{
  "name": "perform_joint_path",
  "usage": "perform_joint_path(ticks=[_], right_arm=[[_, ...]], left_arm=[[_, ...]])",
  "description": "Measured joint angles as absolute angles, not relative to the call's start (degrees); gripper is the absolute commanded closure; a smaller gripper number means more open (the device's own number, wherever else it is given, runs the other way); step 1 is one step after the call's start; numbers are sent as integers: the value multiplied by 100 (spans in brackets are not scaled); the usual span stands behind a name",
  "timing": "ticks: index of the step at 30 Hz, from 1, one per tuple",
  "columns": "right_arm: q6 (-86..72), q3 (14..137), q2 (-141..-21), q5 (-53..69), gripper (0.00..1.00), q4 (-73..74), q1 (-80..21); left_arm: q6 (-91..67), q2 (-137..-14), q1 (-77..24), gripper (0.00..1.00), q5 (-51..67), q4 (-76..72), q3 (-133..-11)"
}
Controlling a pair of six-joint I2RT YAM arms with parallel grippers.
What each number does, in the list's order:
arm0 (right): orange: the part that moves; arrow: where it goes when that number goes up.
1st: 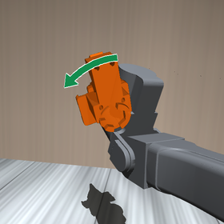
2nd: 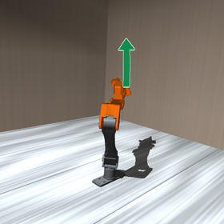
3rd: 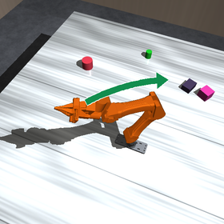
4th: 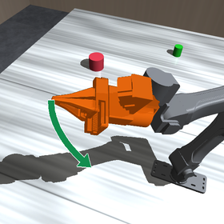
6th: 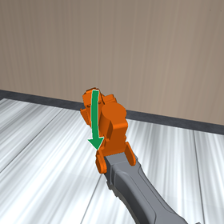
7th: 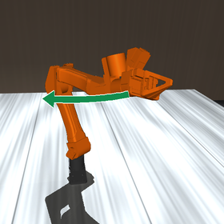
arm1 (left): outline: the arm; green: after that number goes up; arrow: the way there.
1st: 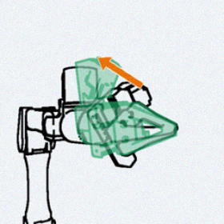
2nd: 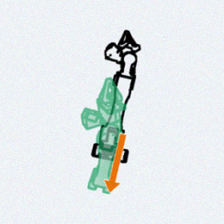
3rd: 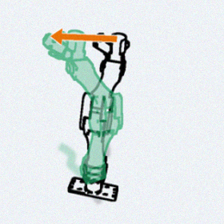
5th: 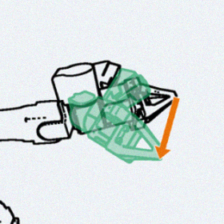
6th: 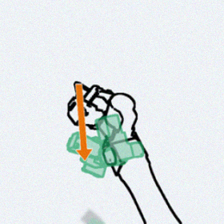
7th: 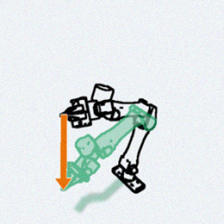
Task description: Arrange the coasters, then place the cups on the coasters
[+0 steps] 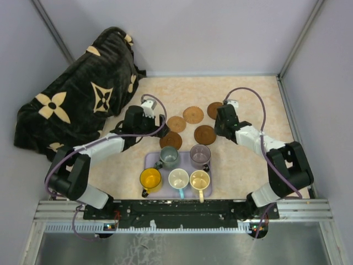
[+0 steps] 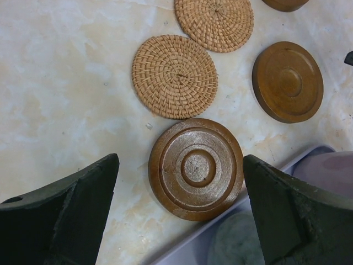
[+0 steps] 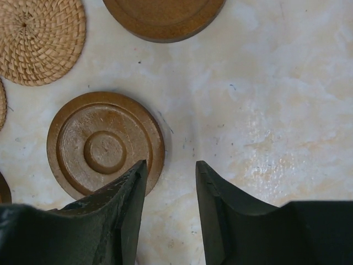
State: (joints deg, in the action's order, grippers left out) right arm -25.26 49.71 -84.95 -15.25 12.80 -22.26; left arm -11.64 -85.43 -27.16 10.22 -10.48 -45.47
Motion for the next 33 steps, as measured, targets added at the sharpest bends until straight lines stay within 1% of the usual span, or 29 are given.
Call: perform_joint_path(ticks=[2,5,12,18,22,24,28,31,33], right_arm=[[-2510,5043,-8672,-1505,56,1260,-2265],[-2508,5113,-8932,-1481,54,1216,-2300],[-2506,5293,-9500,-1450,54,1199,-2443],[-2508,5487,-9789,-1424,55,1133,-2504],[-2545,5561,-9854,-1457,59,1155,-2512],[-2580,5618,-9894,-1522,62,1190,-2530],[-2711,5706,-9929,-1706,73,1341,-2545],[-2834,5739,-9948,-1885,74,1426,-2565],[-2906,5749,-9955,-1990,74,1468,-2576]], left_arm=[[-1149,-8667,-2753,2,1055,-1052,-4606],[-1142,-8868,-2816,9,1122,-1076,-4637],[-1153,-9376,-2864,9,1229,-1208,-4724],[-1146,-9677,-2886,15,1105,-1262,-4912],[-1140,-9998,-2902,19,867,-1258,-5245],[-1125,-10160,-2902,23,744,-1243,-5391],[-1076,-10525,-2928,32,523,-1151,-5690],[-991,-10757,-2989,40,301,-1031,-5883],[-902,-10875,-3046,48,189,-956,-6051]])
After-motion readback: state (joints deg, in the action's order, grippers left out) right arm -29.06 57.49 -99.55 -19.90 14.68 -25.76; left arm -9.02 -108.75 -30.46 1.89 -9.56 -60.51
